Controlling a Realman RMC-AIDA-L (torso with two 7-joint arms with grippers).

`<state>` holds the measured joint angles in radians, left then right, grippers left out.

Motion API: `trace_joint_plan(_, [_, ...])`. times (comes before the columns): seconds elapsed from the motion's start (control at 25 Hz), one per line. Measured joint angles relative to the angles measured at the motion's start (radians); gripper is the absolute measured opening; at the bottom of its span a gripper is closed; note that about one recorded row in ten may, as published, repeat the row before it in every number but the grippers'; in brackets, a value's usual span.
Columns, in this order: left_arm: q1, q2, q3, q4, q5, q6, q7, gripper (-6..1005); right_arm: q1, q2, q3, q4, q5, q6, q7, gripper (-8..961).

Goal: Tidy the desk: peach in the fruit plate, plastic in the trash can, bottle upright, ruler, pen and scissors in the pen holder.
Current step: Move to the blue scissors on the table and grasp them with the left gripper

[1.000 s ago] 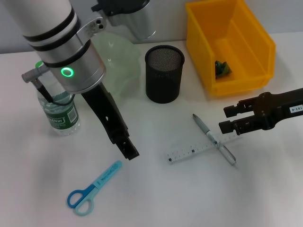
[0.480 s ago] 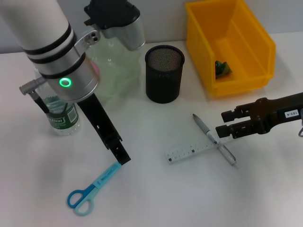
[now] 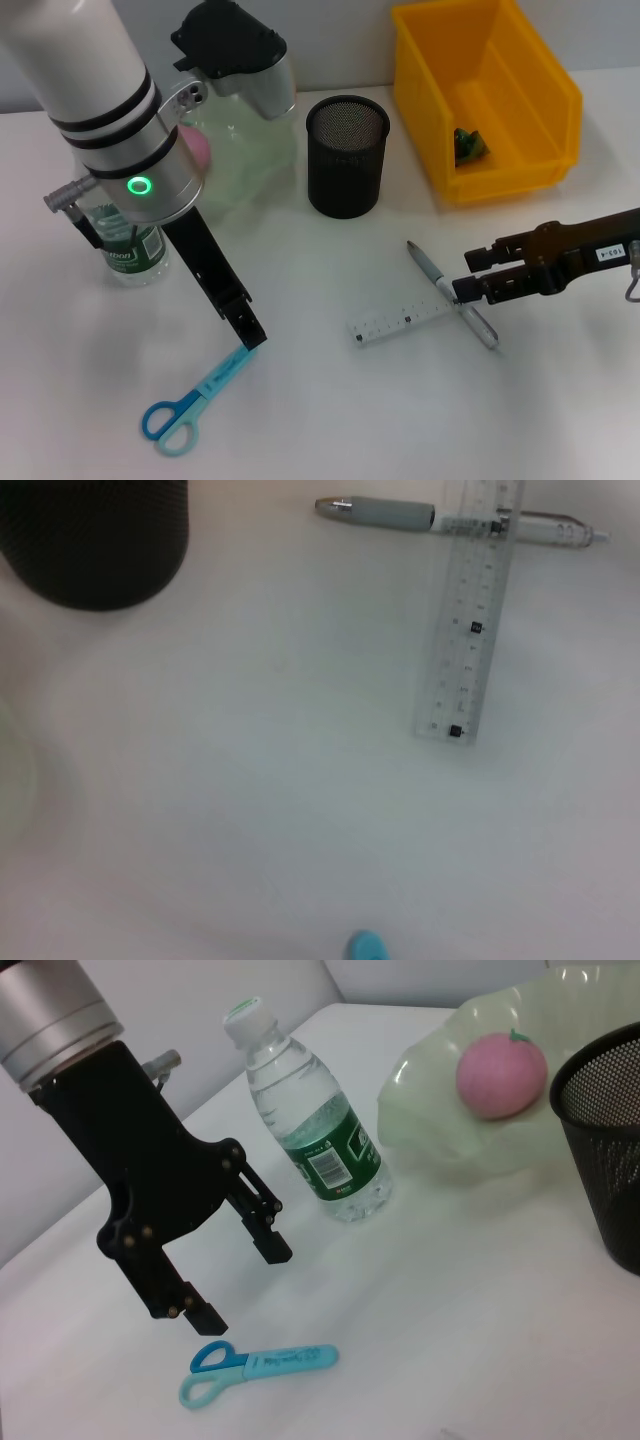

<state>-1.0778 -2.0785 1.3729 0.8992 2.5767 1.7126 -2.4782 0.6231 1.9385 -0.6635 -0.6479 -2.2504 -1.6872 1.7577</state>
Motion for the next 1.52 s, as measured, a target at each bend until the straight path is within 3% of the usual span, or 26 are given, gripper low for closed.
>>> trace_joint_plan(0.68, [-0.001, 0.000, 0.006, -0.126, 0.001, -0.042, -0.022, 737, -0.011, 0.001, -0.001, 0.001, 0.000, 0.010, 0.011, 725])
trace_joint_plan(1.52, [0.002, 0.005, -0.033, -0.129, 0.007, -0.076, -0.148, 736, -0.002, -0.001, -0.001, 0.001, 0.000, 0.014, 0.017, 724])
